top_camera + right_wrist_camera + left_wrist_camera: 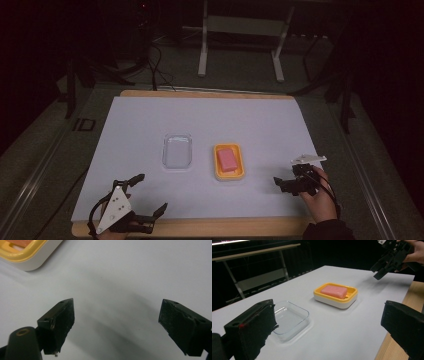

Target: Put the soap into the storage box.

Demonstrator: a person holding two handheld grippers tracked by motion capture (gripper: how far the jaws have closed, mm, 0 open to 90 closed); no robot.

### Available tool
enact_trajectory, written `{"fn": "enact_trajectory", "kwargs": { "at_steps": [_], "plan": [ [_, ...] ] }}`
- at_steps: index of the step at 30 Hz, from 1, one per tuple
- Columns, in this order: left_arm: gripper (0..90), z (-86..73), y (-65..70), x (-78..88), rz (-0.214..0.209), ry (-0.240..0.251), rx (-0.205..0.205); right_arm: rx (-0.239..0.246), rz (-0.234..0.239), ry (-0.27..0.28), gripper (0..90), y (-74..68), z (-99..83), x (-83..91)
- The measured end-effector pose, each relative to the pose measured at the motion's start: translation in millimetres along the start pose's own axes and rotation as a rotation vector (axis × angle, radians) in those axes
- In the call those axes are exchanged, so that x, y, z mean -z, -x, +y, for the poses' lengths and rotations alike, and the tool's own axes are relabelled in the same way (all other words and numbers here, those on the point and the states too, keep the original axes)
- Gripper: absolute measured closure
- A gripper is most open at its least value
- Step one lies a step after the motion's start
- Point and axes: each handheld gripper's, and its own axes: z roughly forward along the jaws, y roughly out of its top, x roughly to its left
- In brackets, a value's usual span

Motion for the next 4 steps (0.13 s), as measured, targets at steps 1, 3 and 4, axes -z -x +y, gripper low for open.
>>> {"fn": "enact_trajectory", "kwargs": {
  "at_steps": [1, 3, 4],
  "plan": [
    [0.4, 0.0, 0.0, -0.1, 0.000, -0.001, 0.000, 0.002, 0.003, -0.002, 13.4, -0.2, 0.0, -0.5],
    [0.4, 0.0, -0.3, -0.3, -0.002, -0.002, 0.001, 0.008, 0.000, -0.004, 13.5, -0.6, 0.1, -1.4],
    [0.4, -0.1, -0.3, -0.6, -0.003, -0.002, 0.002, 0.004, 0.006, -0.008, 13.5, -0.8, 0.1, -1.8]
  ]
}}
